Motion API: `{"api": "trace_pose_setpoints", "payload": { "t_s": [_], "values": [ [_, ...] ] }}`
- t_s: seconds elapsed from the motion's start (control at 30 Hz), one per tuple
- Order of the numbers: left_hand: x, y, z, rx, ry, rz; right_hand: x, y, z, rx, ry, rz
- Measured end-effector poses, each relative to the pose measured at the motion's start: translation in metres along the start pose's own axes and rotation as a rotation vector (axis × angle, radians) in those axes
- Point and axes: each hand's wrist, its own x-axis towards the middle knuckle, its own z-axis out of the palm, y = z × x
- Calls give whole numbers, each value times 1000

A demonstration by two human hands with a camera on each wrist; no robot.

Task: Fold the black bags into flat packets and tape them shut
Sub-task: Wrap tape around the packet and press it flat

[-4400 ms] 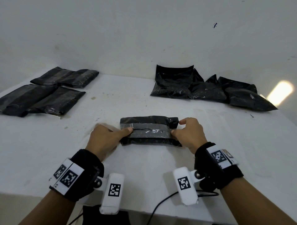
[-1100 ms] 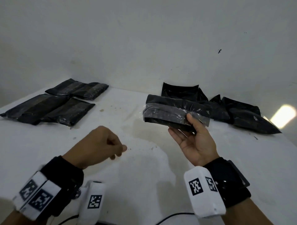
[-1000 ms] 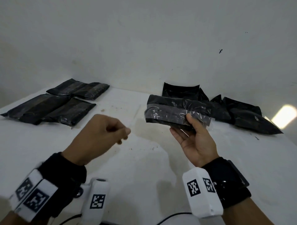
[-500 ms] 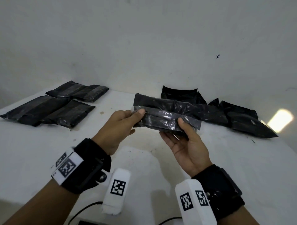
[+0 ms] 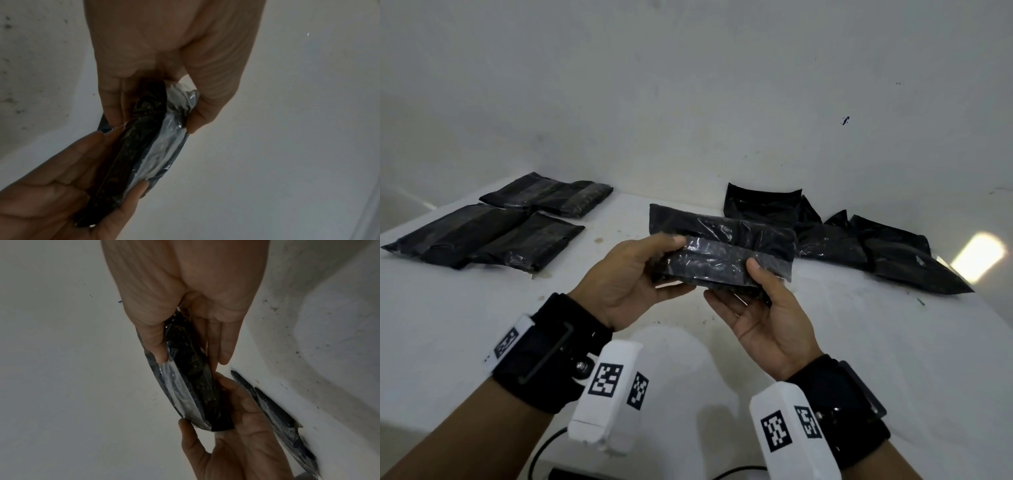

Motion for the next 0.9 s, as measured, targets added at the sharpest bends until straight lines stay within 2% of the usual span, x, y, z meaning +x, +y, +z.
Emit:
{"api": "trace_pose_setpoints", "payload": {
  "t_s": [0.37, 0.53, 0.67, 0.77, 0.9],
  "values": [
    [1, -6, -3, 55, -15, -13, 3, 5, -6, -183, 48, 25],
    [4, -7, -12, 11, 100, 45, 2, -6, -14, -214, 93, -82],
    [6, -7, -19, -9, 110, 60, 1, -16, -19, -183, 103, -134],
    [6, -9, -21, 1, 83, 80, 2, -19, -19, -155, 85, -89],
    [5, -12, -24, -19, 54, 94, 4, -22, -16, -2, 84, 56]
  ]
}}
